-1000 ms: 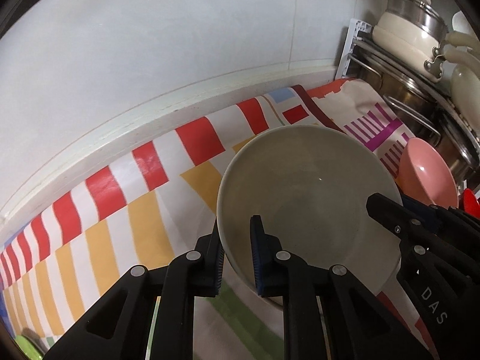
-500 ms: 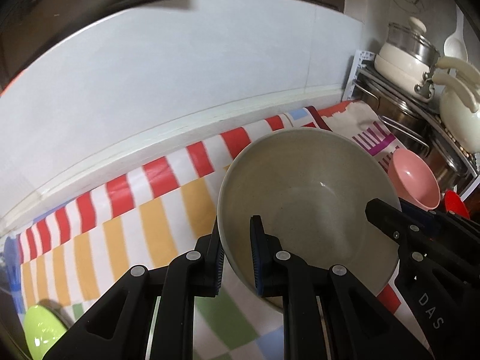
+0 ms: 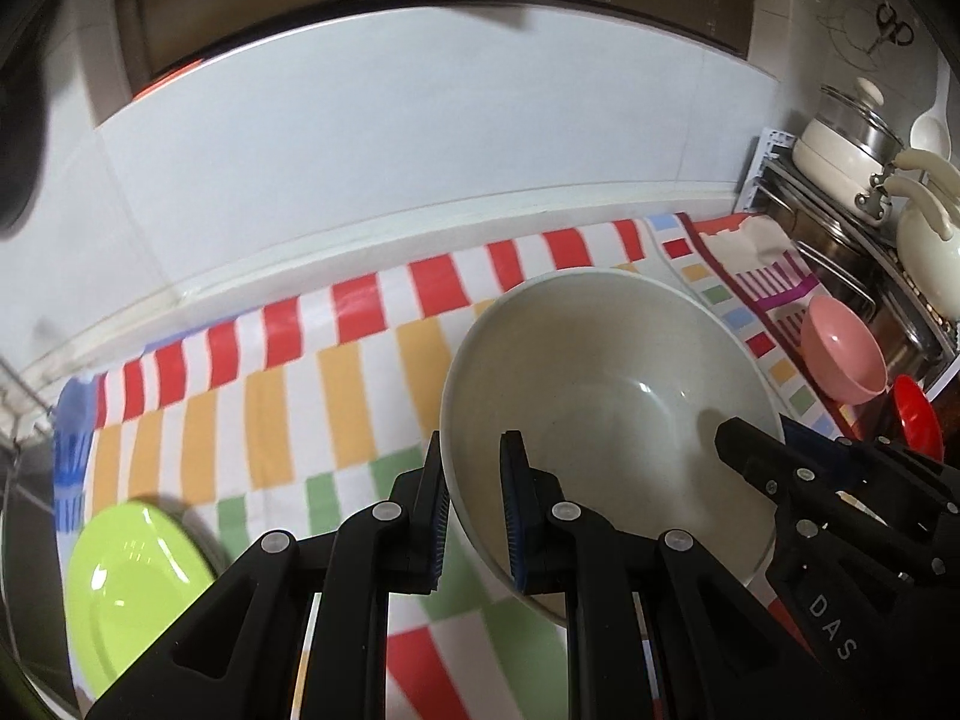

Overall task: Organize plates and bowls
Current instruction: 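Carry the white bowl with both grippers toward the plate stack by the sink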

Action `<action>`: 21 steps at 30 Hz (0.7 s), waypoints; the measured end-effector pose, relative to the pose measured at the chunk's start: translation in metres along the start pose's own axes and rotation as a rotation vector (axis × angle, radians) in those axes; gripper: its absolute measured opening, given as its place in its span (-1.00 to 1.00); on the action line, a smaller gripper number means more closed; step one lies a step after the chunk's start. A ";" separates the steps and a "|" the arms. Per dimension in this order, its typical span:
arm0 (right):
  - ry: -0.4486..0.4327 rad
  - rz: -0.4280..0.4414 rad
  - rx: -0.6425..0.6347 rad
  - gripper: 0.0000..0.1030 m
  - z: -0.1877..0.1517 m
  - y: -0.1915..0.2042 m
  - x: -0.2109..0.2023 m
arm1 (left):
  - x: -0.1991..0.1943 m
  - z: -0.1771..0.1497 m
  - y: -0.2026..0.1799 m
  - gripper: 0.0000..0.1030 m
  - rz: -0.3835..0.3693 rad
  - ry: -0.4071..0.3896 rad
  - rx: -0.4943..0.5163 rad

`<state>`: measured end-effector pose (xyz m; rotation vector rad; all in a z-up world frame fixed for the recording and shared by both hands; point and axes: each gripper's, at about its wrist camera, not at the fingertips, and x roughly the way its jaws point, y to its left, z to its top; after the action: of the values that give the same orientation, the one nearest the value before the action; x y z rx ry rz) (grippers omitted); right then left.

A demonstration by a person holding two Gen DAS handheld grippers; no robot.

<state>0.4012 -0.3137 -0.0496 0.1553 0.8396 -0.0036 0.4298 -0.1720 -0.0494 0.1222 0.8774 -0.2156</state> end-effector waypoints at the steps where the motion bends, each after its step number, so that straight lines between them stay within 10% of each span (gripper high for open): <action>1: 0.008 0.006 -0.008 -0.70 -0.003 0.004 0.000 | -0.002 -0.004 0.003 -0.67 0.005 0.004 -0.005; 21: 0.143 0.060 -0.075 -0.70 -0.052 0.034 0.010 | 0.000 -0.065 0.020 -0.67 0.048 0.118 -0.050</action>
<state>0.3709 -0.2727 -0.0866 0.1107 0.9765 0.0965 0.3864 -0.1396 -0.0901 0.1097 0.9955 -0.1428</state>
